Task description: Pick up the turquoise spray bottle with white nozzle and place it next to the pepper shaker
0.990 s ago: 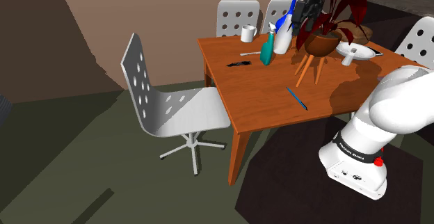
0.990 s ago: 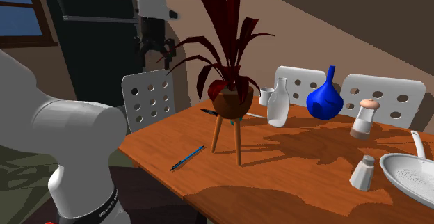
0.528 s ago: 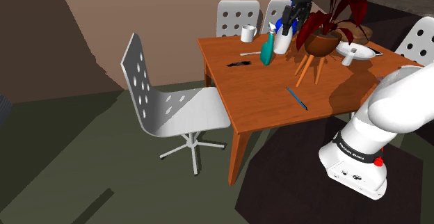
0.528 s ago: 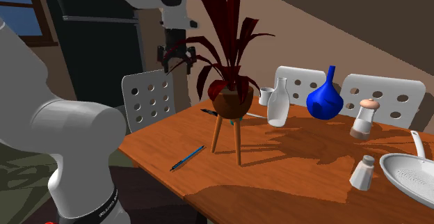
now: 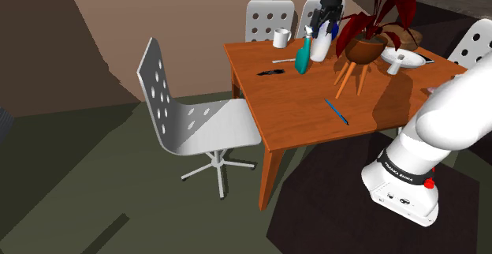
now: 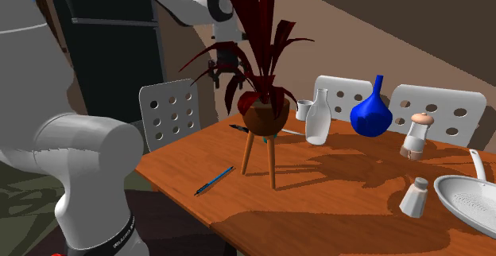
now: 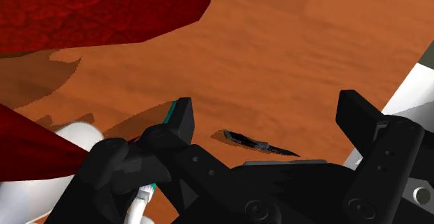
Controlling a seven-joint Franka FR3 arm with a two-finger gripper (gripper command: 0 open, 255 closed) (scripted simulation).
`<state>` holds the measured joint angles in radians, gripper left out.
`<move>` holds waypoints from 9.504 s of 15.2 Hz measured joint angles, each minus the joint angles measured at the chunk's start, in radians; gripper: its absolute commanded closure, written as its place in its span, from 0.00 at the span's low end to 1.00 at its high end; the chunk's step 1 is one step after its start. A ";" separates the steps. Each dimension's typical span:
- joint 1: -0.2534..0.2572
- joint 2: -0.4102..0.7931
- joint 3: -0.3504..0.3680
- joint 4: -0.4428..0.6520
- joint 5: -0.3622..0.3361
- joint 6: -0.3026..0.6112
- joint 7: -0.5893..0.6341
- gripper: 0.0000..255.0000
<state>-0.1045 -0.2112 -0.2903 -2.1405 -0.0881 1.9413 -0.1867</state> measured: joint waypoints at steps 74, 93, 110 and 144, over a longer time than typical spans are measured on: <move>-0.133 0.495 -0.100 0.807 0.137 -0.241 -0.187 1.00; -0.309 0.274 -0.248 0.698 0.099 -0.328 -0.522 1.00; -0.654 0.471 -0.436 1.085 0.303 -0.571 -0.975 1.00; -0.563 0.303 -0.430 0.480 0.182 -0.098 -0.978 1.00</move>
<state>-0.6678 0.0916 -0.7200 -1.6606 0.0941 1.8433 -1.1643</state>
